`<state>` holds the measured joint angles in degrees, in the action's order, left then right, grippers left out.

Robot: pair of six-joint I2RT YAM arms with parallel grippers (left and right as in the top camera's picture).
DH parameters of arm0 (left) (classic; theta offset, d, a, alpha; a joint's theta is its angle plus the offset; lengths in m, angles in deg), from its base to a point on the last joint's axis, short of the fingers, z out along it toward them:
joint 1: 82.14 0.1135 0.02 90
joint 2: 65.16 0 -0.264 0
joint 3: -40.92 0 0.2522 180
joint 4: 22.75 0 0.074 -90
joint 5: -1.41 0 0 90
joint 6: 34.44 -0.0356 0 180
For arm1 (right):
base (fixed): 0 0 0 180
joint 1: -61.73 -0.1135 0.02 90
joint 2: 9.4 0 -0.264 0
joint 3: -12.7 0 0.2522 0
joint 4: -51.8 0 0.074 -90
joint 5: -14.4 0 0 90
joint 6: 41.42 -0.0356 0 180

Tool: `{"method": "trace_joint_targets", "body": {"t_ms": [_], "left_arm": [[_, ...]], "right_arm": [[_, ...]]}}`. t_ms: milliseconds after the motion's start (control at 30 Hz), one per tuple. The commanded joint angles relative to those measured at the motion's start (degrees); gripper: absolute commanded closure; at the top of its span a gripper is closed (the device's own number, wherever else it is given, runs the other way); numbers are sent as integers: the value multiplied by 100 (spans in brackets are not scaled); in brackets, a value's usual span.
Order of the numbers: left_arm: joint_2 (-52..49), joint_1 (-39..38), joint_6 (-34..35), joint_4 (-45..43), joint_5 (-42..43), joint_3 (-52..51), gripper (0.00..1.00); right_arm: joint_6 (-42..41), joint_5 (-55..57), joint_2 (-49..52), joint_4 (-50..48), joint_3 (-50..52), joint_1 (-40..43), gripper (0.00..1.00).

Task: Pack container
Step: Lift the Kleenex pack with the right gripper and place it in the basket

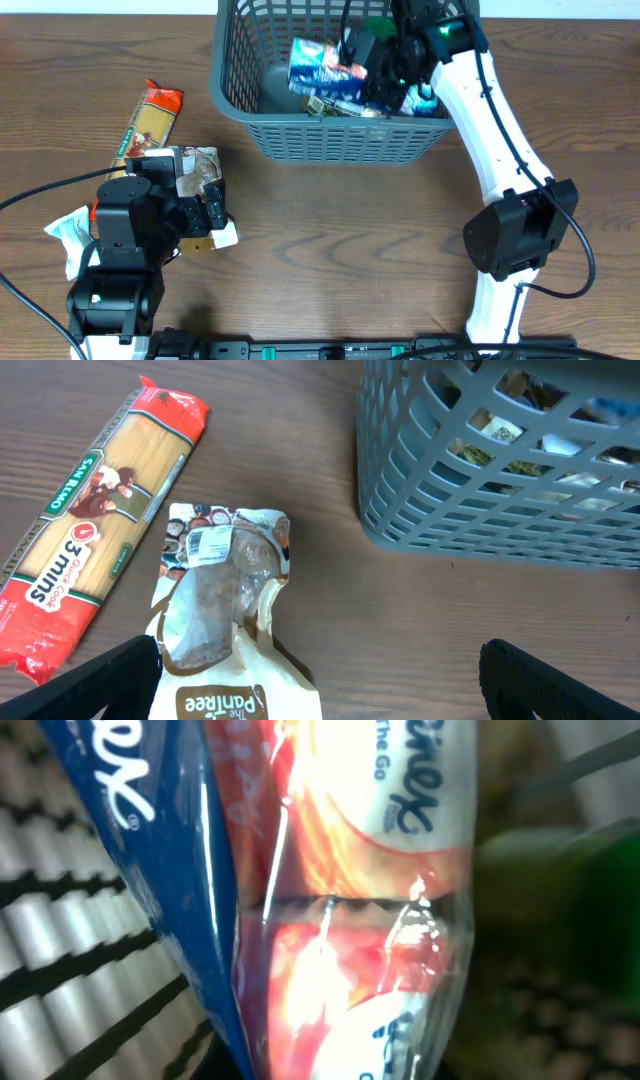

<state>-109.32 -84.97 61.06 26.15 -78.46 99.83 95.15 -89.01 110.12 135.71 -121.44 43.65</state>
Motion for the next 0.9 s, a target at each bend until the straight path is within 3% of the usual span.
{"method": "trace_joint_targets", "body": {"t_ms": [0,167,433,500,600,633,700,733,867], "left_arm": [[7,-9,-92,-2,-26,90,1],[7,-9,-92,-2,-24,90,2],[7,-9,-92,0,-24,90,1],[7,-9,-92,0,-26,90,2],[7,-9,-94,0,-24,90,2],[7,-9,-94,0,-24,90,2],[7,-9,-94,0,-26,90,2],[7,-9,-94,0,-26,90,2],[7,-9,-94,0,-26,90,1]], "right_arm": [[72,-122,39,385,-66,-109,99],[133,-166,39,964,-66,-201,99],[129,-166,39,881,-66,-203,99],[129,-166,39,876,-66,-203,88],[129,-166,39,852,-66,-203,41],[129,-166,39,826,-66,-203,21],[129,-166,39,743,-66,-203,6],[127,-166,39,675,-66,-203,1],[-125,-203,28,208,-79,-199,1]]}}
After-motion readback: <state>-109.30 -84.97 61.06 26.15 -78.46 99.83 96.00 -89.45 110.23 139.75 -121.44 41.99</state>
